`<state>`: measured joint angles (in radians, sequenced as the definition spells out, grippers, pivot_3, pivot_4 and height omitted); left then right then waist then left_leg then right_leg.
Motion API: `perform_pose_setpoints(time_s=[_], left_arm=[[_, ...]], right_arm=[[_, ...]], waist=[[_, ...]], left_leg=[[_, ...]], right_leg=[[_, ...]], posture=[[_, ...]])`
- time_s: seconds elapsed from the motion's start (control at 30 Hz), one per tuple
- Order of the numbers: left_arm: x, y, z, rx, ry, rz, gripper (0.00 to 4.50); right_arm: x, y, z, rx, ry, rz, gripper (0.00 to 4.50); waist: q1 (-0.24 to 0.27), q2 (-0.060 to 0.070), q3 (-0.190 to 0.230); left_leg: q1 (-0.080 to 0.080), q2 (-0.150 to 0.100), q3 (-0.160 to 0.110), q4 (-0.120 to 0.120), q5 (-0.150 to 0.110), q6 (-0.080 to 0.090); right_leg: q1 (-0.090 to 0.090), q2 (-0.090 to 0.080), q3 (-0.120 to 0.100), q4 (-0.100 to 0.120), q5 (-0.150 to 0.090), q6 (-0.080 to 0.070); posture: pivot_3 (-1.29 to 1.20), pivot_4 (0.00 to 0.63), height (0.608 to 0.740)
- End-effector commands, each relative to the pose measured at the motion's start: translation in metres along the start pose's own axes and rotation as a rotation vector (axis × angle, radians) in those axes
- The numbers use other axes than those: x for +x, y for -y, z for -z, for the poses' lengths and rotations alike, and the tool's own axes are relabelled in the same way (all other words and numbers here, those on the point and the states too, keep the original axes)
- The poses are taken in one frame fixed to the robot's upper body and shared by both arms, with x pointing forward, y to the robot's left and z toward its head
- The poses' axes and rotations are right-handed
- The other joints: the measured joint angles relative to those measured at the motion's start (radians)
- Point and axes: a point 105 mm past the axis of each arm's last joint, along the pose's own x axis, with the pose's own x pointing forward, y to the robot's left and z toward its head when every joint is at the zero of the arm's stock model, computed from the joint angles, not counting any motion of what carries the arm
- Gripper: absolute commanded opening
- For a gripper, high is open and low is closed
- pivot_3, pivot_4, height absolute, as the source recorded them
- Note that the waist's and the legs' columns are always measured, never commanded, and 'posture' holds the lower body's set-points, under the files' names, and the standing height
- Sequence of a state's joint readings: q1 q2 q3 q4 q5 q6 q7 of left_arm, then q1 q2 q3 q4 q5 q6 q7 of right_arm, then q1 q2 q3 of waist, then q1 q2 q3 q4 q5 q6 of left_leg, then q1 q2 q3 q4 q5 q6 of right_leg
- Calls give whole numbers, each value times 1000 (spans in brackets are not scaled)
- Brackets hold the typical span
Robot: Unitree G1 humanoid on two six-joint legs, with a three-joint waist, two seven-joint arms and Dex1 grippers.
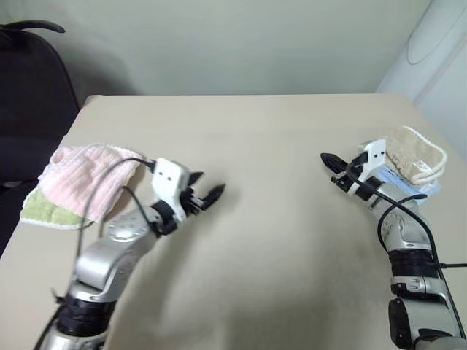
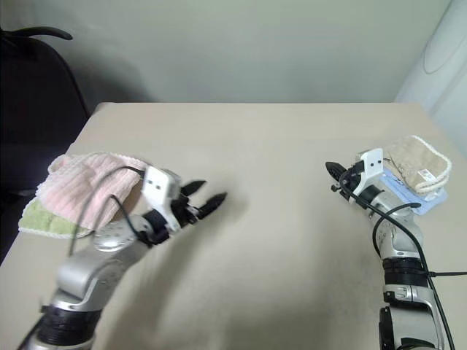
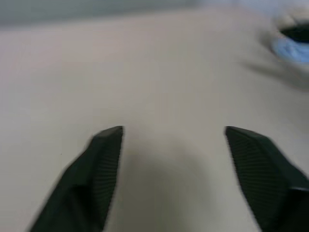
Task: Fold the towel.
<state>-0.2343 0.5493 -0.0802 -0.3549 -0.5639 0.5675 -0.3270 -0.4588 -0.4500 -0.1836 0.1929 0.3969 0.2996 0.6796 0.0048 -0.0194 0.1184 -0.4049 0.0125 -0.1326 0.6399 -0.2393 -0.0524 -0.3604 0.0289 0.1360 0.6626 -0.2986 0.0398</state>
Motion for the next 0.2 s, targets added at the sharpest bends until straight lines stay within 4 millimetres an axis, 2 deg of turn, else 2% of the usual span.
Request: perform_pose_setpoints(time_s=[0.03,0.1,0.2], left_arm=[[7,0,0,71,7,-4,2128],[9,-3,8,68,-16,-17,1410],[6,-9,13,42,-23,-43,1410]], right_arm=[[-12,-2,-18,-32,44,2,0],[-17,-2,-13,-29,25,11,0],[-20,-4,-9,-41,-1,15,0]], waist=[[-1,0,0],[-2,0,0],[-1,0,0]], left_leg=[[0,0,0,-1,0,0],[0,0,0,0,0,0],[0,0,0,0,0,1]], right_leg=[[0,0,0,0,0,0],[1,0,0,0,0,0],[1,0,0,0,0,0]], posture=[[0,150,740],[0,150,740],[0,150,740]])
